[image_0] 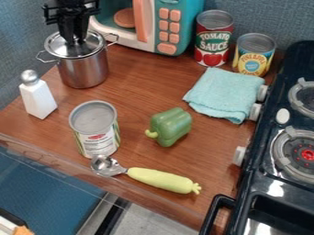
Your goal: Put the lid on the pot
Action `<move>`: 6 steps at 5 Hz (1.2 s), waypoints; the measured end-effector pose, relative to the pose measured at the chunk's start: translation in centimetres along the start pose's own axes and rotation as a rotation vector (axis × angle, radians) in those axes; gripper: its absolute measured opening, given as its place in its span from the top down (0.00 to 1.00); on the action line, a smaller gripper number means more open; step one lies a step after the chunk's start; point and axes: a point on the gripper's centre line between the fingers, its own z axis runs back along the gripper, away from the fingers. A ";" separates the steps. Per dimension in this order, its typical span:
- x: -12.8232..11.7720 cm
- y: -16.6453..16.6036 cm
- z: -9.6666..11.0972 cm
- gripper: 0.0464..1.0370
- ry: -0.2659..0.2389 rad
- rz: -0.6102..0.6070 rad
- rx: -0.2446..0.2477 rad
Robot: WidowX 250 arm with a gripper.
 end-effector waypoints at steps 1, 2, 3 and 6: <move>0.1 0.2 -0.1 0.77 0.006 0.005 0.003; 0.3 0.5 -0.2 0.77 0.011 0.009 0.002; 0.4 0.4 -0.2 0.77 0.006 0.006 -0.001; -0.1 -0.4 -0.6 0.69 0.007 0.010 -0.010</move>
